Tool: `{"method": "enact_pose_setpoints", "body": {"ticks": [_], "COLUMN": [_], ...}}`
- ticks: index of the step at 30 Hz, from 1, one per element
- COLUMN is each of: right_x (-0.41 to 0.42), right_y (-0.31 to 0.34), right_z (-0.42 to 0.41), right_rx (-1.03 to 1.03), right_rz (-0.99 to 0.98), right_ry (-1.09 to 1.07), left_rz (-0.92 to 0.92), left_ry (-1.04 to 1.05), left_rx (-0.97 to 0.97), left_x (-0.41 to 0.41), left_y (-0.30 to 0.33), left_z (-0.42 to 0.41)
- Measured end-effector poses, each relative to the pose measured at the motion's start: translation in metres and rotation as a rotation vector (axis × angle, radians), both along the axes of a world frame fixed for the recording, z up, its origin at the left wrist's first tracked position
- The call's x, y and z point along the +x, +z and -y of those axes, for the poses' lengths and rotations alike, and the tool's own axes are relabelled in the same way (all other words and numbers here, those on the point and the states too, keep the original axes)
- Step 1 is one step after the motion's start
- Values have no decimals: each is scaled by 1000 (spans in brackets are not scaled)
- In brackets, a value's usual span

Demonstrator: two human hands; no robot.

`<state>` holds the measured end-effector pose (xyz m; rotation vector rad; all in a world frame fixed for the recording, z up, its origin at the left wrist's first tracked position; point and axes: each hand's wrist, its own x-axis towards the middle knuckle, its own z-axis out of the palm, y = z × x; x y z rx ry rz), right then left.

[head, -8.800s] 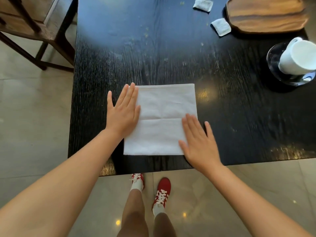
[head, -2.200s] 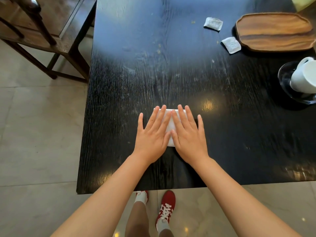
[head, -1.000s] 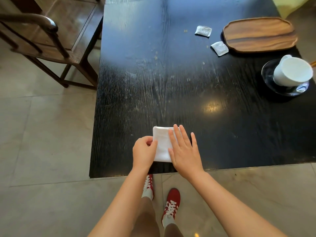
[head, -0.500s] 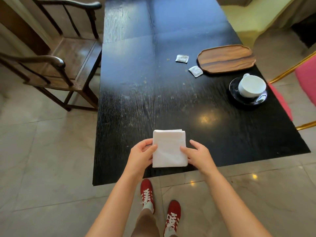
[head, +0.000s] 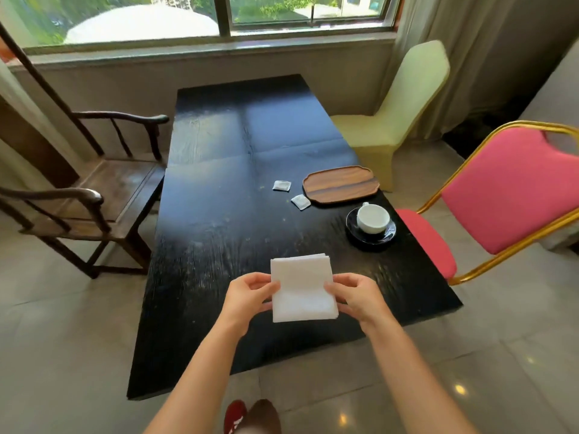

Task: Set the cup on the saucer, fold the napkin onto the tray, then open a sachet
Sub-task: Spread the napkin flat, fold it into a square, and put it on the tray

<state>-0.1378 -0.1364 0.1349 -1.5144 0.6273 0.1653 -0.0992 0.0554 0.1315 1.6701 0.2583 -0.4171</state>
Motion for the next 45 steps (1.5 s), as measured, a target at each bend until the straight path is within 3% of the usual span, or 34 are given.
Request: {"method": "enact_pose_setpoints", "body": {"ticks": [16, 33, 45], "right_x": [51, 151, 256], "right_y": [28, 39, 8], "right_z": [69, 165, 220], "right_rx": [-5, -30, -68], "right_rz": [80, 61, 95], "right_ry": [-58, 46, 268], "left_rz": [10, -54, 21], "left_ry": [-64, -96, 235], "left_rx": [-86, -191, -61], "left_x": [62, 155, 215], "left_y": [18, 32, 15], "left_z": [68, 152, 212]}}
